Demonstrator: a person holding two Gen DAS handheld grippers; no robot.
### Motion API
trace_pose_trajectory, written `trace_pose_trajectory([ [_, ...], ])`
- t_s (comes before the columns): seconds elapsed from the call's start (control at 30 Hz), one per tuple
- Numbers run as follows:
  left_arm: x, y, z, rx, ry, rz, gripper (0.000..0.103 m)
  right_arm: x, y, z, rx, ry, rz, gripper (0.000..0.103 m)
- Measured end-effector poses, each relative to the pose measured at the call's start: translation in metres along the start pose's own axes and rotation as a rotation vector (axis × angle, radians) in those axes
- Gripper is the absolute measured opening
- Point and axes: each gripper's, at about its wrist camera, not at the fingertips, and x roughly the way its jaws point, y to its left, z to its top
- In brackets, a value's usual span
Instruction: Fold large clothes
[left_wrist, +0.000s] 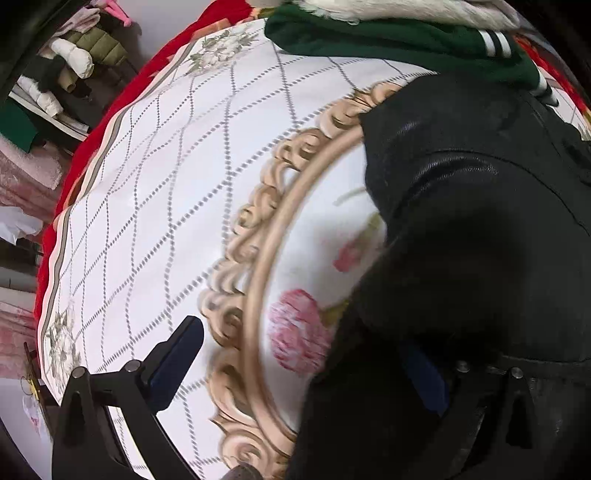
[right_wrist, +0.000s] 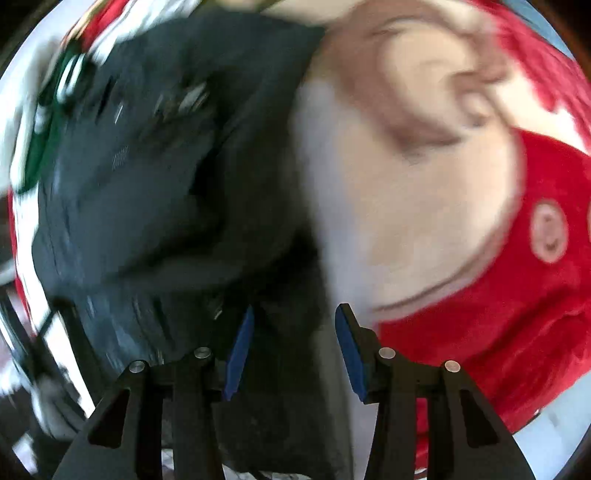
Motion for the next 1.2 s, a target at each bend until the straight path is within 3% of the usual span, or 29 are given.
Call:
trace_pose_trajectory([
  [0.1,0.004,0.011,0.004,0.019,-0.018,0.018,0.103,0.018,0.025,-0.002,-0.025,-0.001,-0.055,0.048],
  [0.27,0.012,0.028,0.014,0.018,-0.028,0.043,0.103,0.017,0.035,0.005,0.034,-0.008,0.035,0.049],
  [0.4,0.015,0.048,0.022,-0.004,-0.04,0.059,0.103,0.011,0.046,0.001,0.004,0.0,0.12,0.049],
  [0.57,0.025,0.075,0.033,0.0,-0.062,0.074,0.103,0.013,0.053,-0.006,-0.046,-0.01,0.081,0.049],
  [0.73,0.027,0.077,0.039,0.032,-0.073,0.095,0.103,0.031,0.048,-0.005,-0.032,-0.022,0.06,0.05],
  [0.8,0.025,0.077,0.036,0.036,-0.085,0.095,0.103,0.033,0.049,-0.008,-0.006,-0.059,0.044,0.042],
  [0.83,0.025,0.078,0.035,0.032,-0.084,0.092,0.103,0.031,0.047,-0.01,0.004,-0.075,0.021,0.027],
  [0.87,0.025,0.08,0.033,0.023,-0.082,0.081,0.103,0.03,0.042,-0.013,0.022,-0.088,-0.006,0.025],
  [1.0,0.023,0.081,0.031,0.015,-0.066,0.08,0.103,0.036,0.022,-0.015,0.128,-0.062,0.013,0.023],
  [1.1,0.015,0.079,0.026,0.017,-0.051,0.101,0.103,0.034,0.034,-0.011,0.087,-0.029,-0.042,0.024],
  [1.2,-0.008,0.073,0.013,0.04,-0.067,0.075,0.103,0.024,0.03,-0.016,0.077,-0.003,0.004,0.028],
])
